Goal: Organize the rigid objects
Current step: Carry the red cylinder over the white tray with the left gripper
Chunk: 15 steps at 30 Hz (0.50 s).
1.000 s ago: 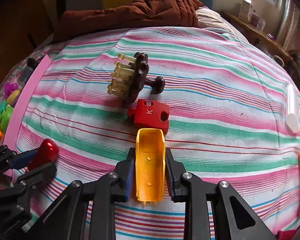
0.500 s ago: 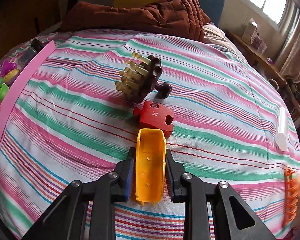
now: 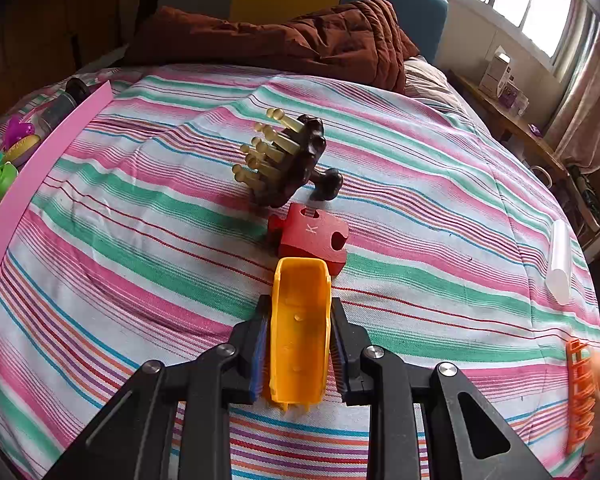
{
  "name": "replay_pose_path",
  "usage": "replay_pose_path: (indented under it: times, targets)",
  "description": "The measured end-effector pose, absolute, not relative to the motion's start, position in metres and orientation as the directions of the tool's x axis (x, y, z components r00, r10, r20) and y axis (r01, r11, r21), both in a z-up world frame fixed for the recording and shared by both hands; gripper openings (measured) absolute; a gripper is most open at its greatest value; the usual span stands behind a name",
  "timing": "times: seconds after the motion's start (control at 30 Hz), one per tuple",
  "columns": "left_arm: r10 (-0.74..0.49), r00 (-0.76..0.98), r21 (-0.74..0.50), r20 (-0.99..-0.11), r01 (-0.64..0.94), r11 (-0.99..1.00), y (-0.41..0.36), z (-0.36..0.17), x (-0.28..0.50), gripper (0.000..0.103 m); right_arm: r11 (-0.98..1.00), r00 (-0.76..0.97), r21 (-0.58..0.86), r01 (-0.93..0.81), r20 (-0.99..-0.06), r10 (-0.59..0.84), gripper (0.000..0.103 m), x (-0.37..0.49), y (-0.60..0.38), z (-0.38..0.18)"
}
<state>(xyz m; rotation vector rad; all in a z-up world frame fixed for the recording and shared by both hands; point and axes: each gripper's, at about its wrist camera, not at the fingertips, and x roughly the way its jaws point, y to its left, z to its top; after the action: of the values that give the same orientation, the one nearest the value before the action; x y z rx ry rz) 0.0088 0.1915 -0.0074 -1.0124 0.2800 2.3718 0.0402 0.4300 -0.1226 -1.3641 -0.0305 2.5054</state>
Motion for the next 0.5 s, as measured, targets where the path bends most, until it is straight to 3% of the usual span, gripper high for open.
replay_pose_path:
  times: [0.5]
  targets:
    - [0.34, -0.554, -0.077, -0.76, -0.442, -0.894, 0.135, -0.028, -0.01, 0.025, -0.956, -0.525, -0.166, -0.244, -0.806, 0.274, 0.027, 0.045, 0.422, -0.123]
